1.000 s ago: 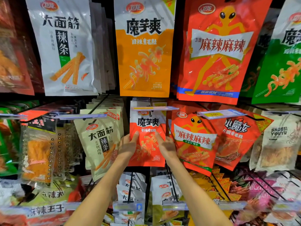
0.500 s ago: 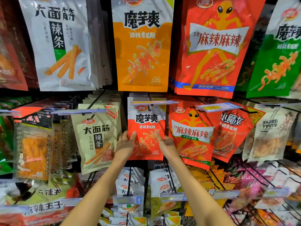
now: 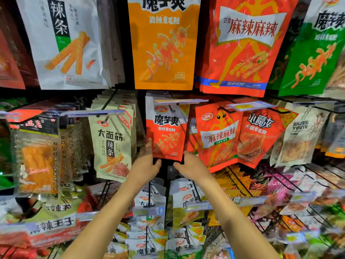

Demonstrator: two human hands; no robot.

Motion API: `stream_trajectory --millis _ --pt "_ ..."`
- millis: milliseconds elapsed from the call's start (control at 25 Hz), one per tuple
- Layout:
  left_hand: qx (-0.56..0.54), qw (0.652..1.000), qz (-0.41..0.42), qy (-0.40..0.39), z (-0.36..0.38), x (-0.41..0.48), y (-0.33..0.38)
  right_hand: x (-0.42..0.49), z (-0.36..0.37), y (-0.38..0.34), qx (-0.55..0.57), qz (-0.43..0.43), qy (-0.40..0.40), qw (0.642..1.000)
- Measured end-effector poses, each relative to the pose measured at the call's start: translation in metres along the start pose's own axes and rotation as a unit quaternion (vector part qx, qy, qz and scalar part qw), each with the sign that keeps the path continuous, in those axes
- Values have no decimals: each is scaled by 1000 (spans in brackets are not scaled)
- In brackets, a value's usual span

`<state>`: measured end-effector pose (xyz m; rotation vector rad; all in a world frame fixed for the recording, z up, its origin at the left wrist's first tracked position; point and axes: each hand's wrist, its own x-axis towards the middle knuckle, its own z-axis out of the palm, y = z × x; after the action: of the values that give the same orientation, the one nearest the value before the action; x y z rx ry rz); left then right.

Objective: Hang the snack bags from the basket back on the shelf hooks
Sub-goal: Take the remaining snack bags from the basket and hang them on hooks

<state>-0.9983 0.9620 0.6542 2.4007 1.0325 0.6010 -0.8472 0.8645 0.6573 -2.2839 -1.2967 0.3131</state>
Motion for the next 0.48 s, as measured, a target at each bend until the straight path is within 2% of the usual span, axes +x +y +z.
stream_trajectory --millis 240,480 --pt "114 991 35 -61 3 -16 6 -23 -11 -1 -129 -30 -59 989" --pt "227 973 -7 -48 1 -44 44 -51 -36 5 -211 -55 -85 972"
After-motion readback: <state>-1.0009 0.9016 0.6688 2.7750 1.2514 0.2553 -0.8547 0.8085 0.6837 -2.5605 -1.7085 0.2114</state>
